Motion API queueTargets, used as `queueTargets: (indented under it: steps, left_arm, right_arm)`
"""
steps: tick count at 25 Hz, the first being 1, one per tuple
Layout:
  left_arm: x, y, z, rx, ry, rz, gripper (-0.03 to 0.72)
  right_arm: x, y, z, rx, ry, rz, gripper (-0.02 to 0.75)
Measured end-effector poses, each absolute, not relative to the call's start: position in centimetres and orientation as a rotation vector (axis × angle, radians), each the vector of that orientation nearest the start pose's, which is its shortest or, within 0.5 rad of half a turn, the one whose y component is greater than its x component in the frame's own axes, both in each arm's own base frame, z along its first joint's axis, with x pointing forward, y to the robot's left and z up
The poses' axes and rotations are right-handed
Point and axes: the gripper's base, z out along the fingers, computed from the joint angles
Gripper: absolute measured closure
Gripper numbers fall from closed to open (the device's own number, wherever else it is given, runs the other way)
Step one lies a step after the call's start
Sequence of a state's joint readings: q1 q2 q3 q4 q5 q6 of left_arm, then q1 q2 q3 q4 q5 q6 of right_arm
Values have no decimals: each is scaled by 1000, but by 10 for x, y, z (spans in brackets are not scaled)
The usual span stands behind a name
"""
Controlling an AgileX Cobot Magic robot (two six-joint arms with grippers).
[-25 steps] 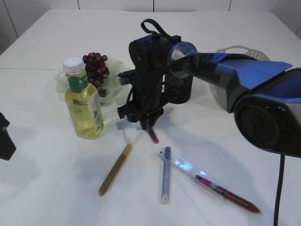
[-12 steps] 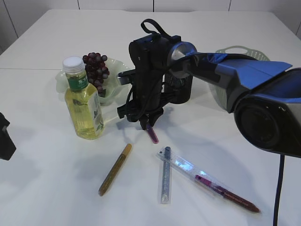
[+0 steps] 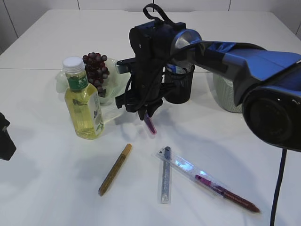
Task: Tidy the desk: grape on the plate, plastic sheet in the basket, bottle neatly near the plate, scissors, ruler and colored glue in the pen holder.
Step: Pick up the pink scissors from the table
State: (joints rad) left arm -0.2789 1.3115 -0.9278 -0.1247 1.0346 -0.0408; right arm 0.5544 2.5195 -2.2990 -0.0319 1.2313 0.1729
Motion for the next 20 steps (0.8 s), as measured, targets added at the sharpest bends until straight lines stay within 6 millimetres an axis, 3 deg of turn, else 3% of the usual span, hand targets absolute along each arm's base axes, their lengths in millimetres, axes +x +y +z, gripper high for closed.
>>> queueTargets:
  steps: [6,13,17,20]
  left_arm:
    - [221,-73,266,273,2903,-221,265]
    - [221,-73,266,273,2903,-221,266]
    - [221,-73,266,273,2903,-221,266]
    - [221,-73,266,273,2903,-221,266]
  right_arm:
    - [443,272,176,-556,2849,101,556]
    - [443,262,215,-534,2788,144,557]
    - [448,239,248,-475,2736,166,557]
    - [454,210,274,-407,2697,172,557]
